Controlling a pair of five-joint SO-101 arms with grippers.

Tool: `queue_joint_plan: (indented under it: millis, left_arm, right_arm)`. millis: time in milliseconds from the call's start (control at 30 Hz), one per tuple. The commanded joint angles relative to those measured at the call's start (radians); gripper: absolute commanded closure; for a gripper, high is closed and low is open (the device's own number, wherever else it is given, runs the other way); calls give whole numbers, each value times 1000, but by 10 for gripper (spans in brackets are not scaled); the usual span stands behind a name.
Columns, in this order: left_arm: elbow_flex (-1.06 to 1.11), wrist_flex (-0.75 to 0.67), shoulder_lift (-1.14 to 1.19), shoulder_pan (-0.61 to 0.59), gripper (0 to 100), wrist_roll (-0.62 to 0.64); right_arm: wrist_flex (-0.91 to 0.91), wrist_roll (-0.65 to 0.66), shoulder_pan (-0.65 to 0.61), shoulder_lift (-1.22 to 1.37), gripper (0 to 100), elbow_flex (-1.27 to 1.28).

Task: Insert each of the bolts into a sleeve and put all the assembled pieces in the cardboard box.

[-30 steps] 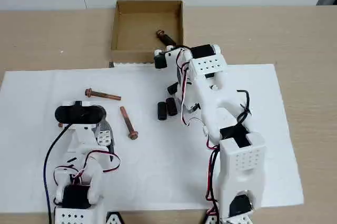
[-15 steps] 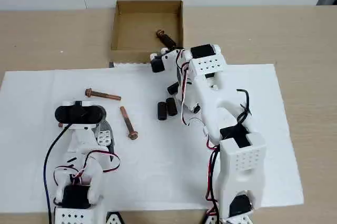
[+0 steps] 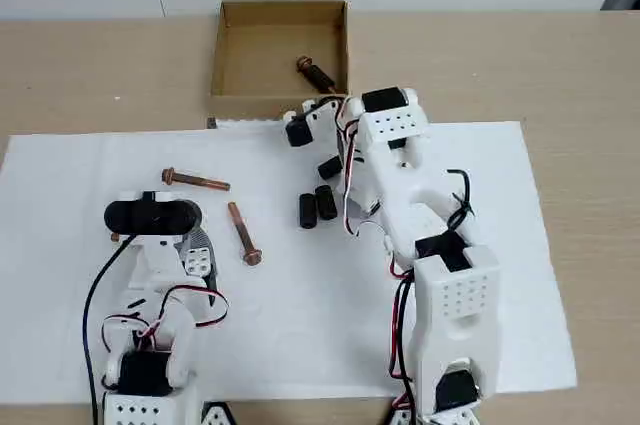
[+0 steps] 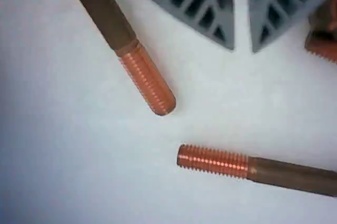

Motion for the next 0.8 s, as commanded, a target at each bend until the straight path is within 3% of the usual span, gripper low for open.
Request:
queue_joint_plan:
  millis: [0, 233, 633, 767]
  left_arm:
    - [-13, 5, -8, -5, 993, -3]
    - [-13, 5, -8, -5, 993, -3]
    - [-13, 5, -8, -3, 993, -9]
    - [-73, 18, -8, -6, 993, -58]
  right_arm:
    - [-7, 3, -25, -10, 991, -23]
    - [33, -3, -27, -111, 991, -94]
    - [145, -199, -2, -341, 995, -87]
    - [147, -206, 2, -469, 995, -2]
